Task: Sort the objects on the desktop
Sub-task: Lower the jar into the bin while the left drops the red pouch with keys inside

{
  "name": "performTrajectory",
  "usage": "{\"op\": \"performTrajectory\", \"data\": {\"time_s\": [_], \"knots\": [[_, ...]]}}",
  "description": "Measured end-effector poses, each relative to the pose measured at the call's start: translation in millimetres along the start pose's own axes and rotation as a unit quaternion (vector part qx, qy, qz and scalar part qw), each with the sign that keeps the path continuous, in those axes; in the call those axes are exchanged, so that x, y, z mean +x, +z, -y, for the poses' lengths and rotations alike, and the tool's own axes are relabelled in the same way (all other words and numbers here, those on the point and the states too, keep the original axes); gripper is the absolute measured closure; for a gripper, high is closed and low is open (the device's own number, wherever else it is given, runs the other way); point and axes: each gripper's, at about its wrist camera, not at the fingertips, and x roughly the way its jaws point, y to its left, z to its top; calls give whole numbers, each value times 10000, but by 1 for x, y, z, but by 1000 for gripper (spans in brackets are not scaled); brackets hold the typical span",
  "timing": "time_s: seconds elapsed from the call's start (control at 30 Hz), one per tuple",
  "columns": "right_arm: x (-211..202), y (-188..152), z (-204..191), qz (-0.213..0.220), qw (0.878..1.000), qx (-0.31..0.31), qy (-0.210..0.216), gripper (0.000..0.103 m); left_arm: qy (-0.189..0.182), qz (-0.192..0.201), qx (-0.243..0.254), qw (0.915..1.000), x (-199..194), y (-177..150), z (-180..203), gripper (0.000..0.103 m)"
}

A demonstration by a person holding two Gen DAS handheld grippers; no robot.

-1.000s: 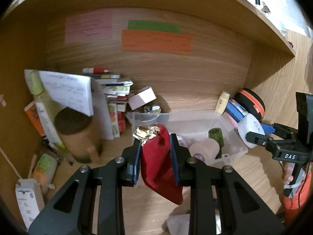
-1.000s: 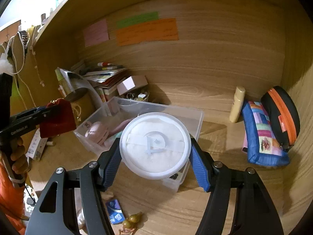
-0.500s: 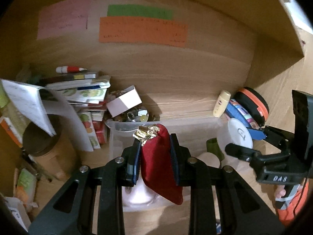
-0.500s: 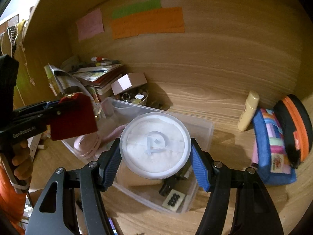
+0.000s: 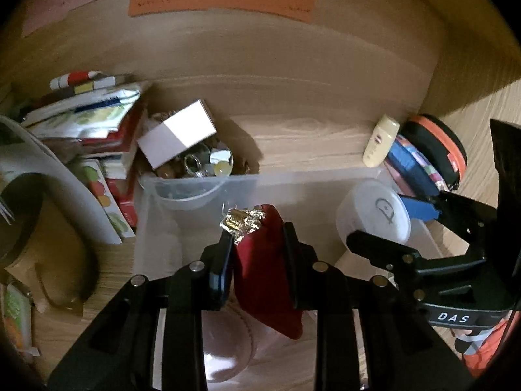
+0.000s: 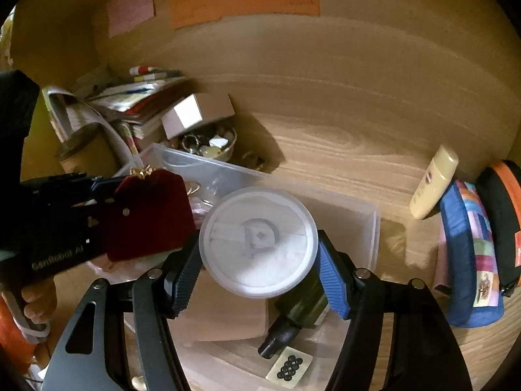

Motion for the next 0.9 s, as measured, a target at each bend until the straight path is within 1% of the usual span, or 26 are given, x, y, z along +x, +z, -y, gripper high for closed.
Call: {"op": "performTrajectory", "data": {"time_s": [0.2, 0.4, 0.43, 0.47, 0.53, 0.6, 0.7, 0.77, 0.9], "knots": [[10, -5, 2, -56, 9999, 86, -93, 41, 27, -38, 74, 10000, 3, -6, 3, 75], [14, -8, 3, -153, 9997, 176, -44, 40, 5, -66, 80, 9999, 2, -9, 4, 67], [14, -8, 2, -156, 9997, 163, -54, 40, 5, -57, 89, 9999, 1, -10, 4, 64], [14, -9, 1, -155, 9997, 155, -59, 40, 12, -52, 89, 9999, 0, -10, 4, 57], [15, -10, 1, -176, 9997, 151, -72, 40, 29, -26, 96, 9999, -1, -10, 5, 51], [14, -11, 1, -176, 9997, 136, -81, 40, 95, 38, 127, 9999, -3, -11, 6, 51], [12, -11, 0, -183, 9997, 139, -123, 36, 214, 143, 178, 9995, -7, -10, 8, 50], [12, -10, 0, -170, 9996, 167, -143, 33, 285, 226, 201, 9991, -10, -10, 9, 45], [7, -9, 2, -98, 9996, 205, -142, 32, 329, 391, 200, 9985, -19, -8, 9, 37]]}}
